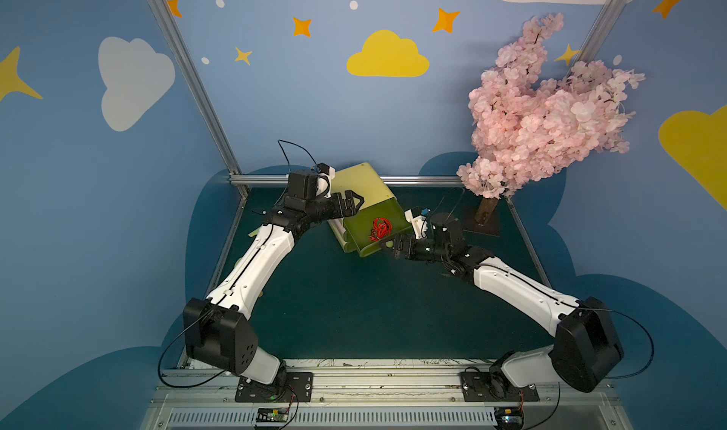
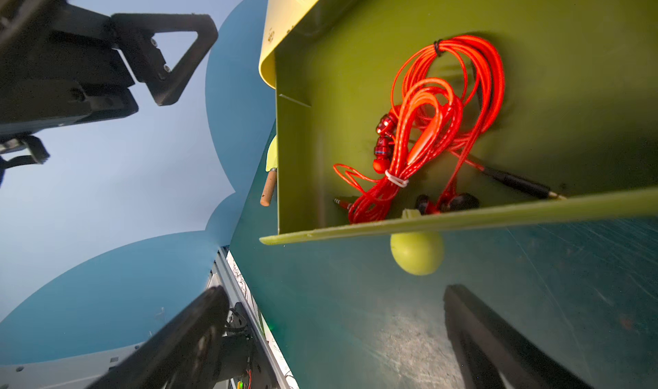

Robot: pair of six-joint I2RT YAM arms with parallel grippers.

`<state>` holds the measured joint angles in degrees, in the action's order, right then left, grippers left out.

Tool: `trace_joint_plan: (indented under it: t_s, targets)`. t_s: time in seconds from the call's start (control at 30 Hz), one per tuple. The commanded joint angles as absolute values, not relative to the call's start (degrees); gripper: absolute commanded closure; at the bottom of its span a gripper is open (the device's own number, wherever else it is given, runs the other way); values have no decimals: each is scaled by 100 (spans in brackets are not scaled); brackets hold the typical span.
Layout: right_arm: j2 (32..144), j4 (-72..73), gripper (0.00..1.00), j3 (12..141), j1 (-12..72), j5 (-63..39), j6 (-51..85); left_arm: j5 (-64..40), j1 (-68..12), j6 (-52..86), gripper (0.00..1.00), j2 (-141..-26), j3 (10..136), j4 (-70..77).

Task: Place the wired earphones into the drawer by color
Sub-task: Close the drawer in the storage box.

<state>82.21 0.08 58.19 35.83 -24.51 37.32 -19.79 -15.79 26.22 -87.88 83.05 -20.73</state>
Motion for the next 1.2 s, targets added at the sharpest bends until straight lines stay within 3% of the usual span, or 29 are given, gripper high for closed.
trace_joint_plan:
  t_s: [0.0,0.7,1.17]
  targets:
    - [8320,62,2,6019,3604,-2424,3762,-2328,-1530,2628,0,-8938,8559,-1932]
    - [8761,58,2,6577,3551,-2382,3542,-2101,-1503,2528,0,-9816,9171,-2416]
    - [9108,280,2,6923,3524,-2338,3437,-2012,-1507,2540,0,-9714,9026,-2452]
